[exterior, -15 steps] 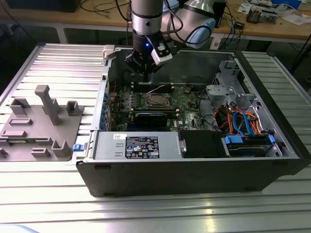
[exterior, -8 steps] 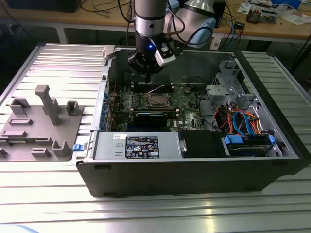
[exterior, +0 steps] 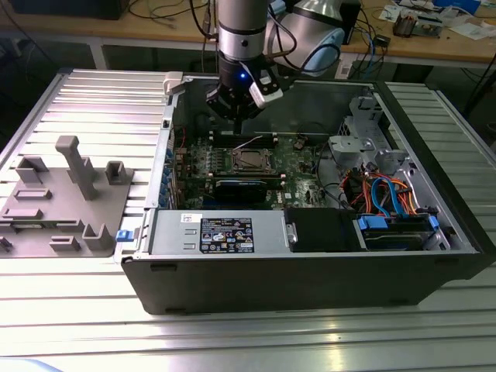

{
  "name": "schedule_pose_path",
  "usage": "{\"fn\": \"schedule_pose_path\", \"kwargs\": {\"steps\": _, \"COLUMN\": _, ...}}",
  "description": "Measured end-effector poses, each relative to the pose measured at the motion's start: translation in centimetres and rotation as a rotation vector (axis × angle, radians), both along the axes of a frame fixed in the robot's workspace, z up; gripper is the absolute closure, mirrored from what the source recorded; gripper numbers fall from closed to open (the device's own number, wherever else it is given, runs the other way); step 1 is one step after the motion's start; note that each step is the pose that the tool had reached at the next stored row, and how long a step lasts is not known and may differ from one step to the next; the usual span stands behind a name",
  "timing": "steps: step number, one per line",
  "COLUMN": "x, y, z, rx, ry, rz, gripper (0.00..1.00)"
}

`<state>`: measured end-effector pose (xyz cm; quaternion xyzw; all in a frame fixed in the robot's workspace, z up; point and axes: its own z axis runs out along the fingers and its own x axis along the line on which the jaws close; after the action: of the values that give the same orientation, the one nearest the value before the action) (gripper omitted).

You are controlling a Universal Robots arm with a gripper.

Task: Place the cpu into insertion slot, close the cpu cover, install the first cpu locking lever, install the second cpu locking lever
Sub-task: 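Install the first cpu locking lever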

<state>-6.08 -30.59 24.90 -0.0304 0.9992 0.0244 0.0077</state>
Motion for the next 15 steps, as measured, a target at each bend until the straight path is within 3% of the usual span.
{"fn": "schedule_pose_path", "kwargs": {"steps": 7, "x": 0.61, "y": -0.01, "z": -0.60, "rx": 0.0006, "ry": 0.0000, "rz": -0.002, "gripper": 0.89}}
{"fn": "schedule_pose_path", "kwargs": {"steps": 12, "x": 0.82, "y": -0.02, "z": -0.88, "rx": 0.0129, "ry": 0.0000, "rz": -0.010, "gripper": 0.89}}
{"fn": "schedule_pose_path", "kwargs": {"steps": 15, "x": 0.93, "y": -0.02, "z": -1.24, "rx": 0.0135, "ry": 0.0001, "rz": -0.010, "gripper": 0.89}}
